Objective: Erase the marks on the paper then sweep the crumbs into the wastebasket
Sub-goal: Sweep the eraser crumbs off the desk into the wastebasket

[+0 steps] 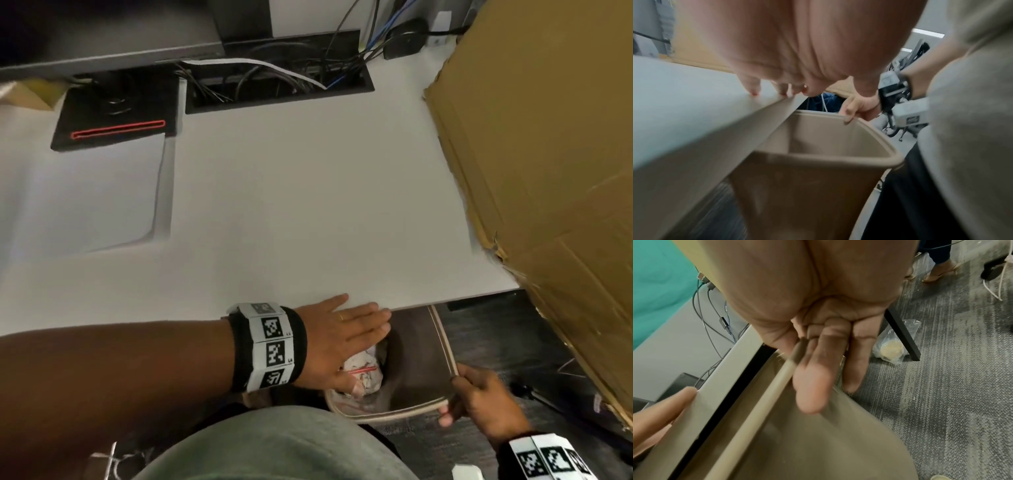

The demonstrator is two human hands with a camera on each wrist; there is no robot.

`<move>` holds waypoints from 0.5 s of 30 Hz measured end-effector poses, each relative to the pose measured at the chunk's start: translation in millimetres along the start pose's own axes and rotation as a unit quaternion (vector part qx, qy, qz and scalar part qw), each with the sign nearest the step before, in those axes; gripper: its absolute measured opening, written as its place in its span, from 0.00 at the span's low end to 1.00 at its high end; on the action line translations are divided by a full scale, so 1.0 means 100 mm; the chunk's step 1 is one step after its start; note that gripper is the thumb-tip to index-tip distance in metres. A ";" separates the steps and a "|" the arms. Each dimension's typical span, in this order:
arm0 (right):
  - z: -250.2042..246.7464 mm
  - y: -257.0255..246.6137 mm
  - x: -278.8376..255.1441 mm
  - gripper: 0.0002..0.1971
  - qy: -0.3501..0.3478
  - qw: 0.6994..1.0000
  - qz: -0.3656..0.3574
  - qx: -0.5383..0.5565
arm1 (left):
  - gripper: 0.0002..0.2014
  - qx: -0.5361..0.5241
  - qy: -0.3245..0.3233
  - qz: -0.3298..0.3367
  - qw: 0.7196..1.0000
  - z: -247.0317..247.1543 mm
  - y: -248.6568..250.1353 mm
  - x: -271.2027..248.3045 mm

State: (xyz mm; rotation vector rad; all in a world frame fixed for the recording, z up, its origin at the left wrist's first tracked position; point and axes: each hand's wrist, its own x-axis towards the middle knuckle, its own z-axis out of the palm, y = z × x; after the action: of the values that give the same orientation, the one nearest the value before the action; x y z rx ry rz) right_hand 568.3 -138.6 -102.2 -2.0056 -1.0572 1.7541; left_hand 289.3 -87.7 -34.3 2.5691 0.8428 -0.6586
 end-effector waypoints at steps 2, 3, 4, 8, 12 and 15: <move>0.01 -0.02 0.00 0.13 -0.002 1.000 0.004 -0.001 | 0.43 -0.011 0.033 -0.034 0.999 -0.01 -0.08 -0.04; 0.02 -0.04 0.00 0.13 -0.003 1.000 0.008 -0.003 | 0.44 -0.018 0.050 -0.070 0.996 -0.01 -0.15 -0.07; 0.03 -0.05 -0.01 0.13 -0.004 1.000 0.009 -0.007 | 0.46 -0.018 0.056 -0.105 0.993 0.02 -0.22 -0.11; 0.08 -0.12 -0.04 0.14 -0.011 1.000 0.013 -0.001 | 0.44 -0.008 0.007 -0.070 0.998 0.16 -0.14 -0.22; 0.12 -0.18 -0.07 0.15 -0.019 1.000 0.008 0.016 | 0.38 0.030 0.032 0.003 0.999 0.16 0.04 -0.20; 0.13 -0.22 -0.09 0.15 -0.024 0.999 0.011 0.027 | 0.40 -0.017 0.056 -0.067 0.996 0.09 -0.09 -0.21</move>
State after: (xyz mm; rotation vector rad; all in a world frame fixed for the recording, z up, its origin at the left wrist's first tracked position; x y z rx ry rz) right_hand 548.4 -132.2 -84.4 -1.9578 -0.9953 1.8314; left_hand 266.4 -94.9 -32.6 2.5554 1.0619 -0.5383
